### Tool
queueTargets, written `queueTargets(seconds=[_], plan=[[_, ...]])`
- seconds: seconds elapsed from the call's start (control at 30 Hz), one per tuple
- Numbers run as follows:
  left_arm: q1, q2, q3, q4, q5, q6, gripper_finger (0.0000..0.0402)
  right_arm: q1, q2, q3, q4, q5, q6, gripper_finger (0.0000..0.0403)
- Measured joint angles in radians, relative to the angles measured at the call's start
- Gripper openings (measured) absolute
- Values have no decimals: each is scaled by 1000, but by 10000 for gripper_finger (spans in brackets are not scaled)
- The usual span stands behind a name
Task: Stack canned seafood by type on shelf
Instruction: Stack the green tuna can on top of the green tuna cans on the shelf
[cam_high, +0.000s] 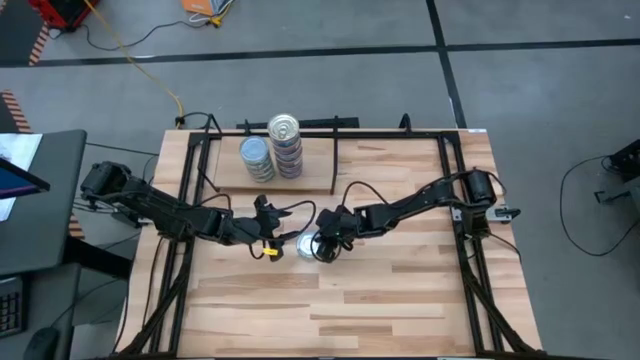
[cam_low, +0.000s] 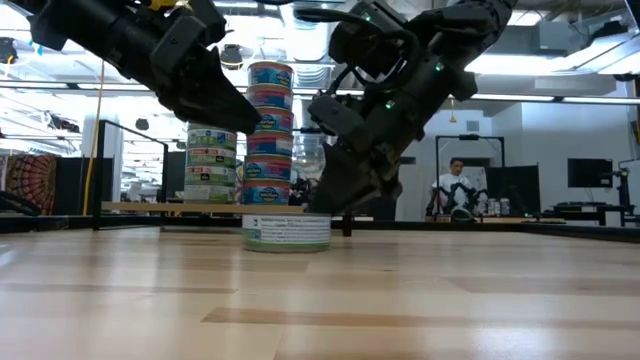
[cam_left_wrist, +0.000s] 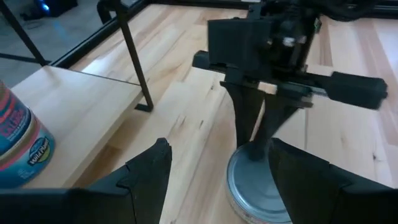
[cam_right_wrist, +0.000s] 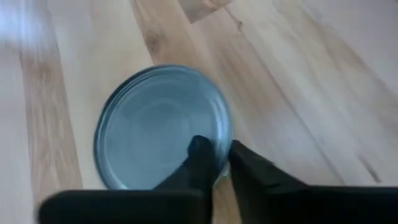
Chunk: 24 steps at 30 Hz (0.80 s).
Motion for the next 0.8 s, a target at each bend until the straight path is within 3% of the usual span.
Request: queueTargets(seconds=[0.2, 0.43, 0.67, 0.8], plan=[[-2, 0, 0, -27, 69, -45, 256, -12, -13, -1, -40, 0, -8, 15], [-6, 0, 0, -31, 126, -57, 256, -40, -20, -2, -80, -2, -6, 32], [-14, 0, 0, -53, 137, -71, 256, -74, -20, -6, -141, 0, 0, 12], [-25, 0, 0, -58, 137, -70, 256, -83, -58, -8, -231, 45, 5, 31]])
